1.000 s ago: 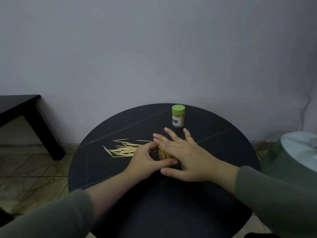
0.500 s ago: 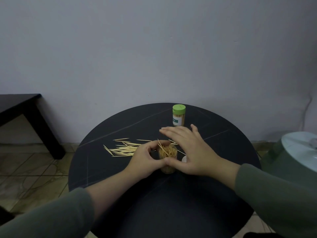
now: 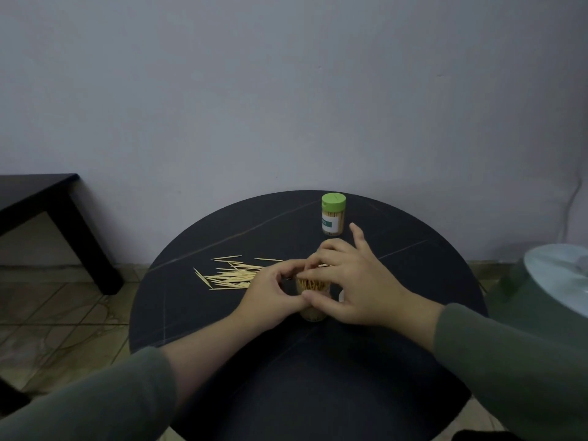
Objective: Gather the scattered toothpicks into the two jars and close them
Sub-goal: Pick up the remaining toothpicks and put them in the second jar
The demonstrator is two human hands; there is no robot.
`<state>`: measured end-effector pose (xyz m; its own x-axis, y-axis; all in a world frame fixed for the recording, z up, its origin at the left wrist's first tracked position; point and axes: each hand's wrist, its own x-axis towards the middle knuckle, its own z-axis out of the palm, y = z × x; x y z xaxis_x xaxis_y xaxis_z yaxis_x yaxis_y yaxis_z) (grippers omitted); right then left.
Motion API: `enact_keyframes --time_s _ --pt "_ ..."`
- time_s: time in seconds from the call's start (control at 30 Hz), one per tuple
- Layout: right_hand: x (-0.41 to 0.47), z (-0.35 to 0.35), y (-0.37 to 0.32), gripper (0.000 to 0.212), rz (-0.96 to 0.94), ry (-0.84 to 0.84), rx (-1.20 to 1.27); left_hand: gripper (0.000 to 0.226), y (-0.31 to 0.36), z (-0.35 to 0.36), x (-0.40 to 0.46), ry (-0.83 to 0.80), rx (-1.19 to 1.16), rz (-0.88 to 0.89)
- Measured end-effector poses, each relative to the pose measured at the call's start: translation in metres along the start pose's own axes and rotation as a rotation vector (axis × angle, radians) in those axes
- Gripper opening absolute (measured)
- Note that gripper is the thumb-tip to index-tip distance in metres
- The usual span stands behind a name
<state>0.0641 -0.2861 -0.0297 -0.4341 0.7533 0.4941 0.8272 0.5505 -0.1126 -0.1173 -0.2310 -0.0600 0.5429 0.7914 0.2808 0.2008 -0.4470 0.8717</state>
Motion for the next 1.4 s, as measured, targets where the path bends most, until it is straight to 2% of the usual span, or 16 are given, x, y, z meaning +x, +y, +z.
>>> enact_keyframes --time_s 0.1,0.17,0.23,0.4,0.6,0.73,0.8,0.9,1.0,1.1,1.17,1.23,1.4 --pt "-0.001 -0.002 0.002 0.034 0.013 0.052 0.015 0.044 0.002 0.000 0.000 -0.003 0.017 0.003" --pt "-0.003 -0.004 0.003 0.039 0.017 0.054 -0.003 0.044 0.001 0.000 -0.001 -0.006 0.003 -0.002" --pt "-0.005 -0.004 0.004 0.050 0.023 0.022 -0.018 0.047 0.001 0.000 -0.001 -0.011 0.005 0.000" --pt "-0.008 -0.003 0.006 0.050 -0.018 -0.084 0.039 0.055 0.000 -0.001 -0.002 -0.024 -0.035 -0.016" --pt "-0.016 0.000 0.011 0.064 -0.044 -0.184 0.044 0.056 0.001 -0.004 -0.005 -0.061 -0.013 0.018" --pt "-0.014 -0.003 0.013 0.051 -0.078 -0.156 0.093 0.061 0.001 -0.005 -0.007 -0.064 -0.009 0.007" --pt "-0.014 -0.004 0.013 0.050 -0.079 -0.100 0.145 0.060 0.001 -0.007 -0.007 -0.117 -0.010 0.001" --pt "-0.014 0.000 0.012 0.045 0.099 0.024 0.206 0.078 0.002 -0.021 -0.003 -0.212 0.158 -0.007" --pt "-0.007 0.002 0.017 0.035 0.291 0.091 0.047 0.082 0.001 -0.045 0.003 -0.323 0.442 0.004" --pt "-0.001 -0.004 0.025 0.029 0.430 -0.068 -0.104 0.061 -0.008 -0.060 0.007 -0.350 0.623 0.023" --pt "0.002 -0.005 0.030 0.032 0.524 -0.196 -0.142 0.041 -0.016 -0.062 0.009 -0.331 0.674 0.000" --pt "0.006 -0.001 0.033 0.037 0.578 -0.281 -0.173 0.029 -0.018 -0.059 0.012 -0.346 0.696 -0.014" --pt "0.013 0.007 0.044 0.028 0.624 -0.312 -0.155 0.006 -0.012 -0.051 0.023 -0.395 0.719 -0.006"
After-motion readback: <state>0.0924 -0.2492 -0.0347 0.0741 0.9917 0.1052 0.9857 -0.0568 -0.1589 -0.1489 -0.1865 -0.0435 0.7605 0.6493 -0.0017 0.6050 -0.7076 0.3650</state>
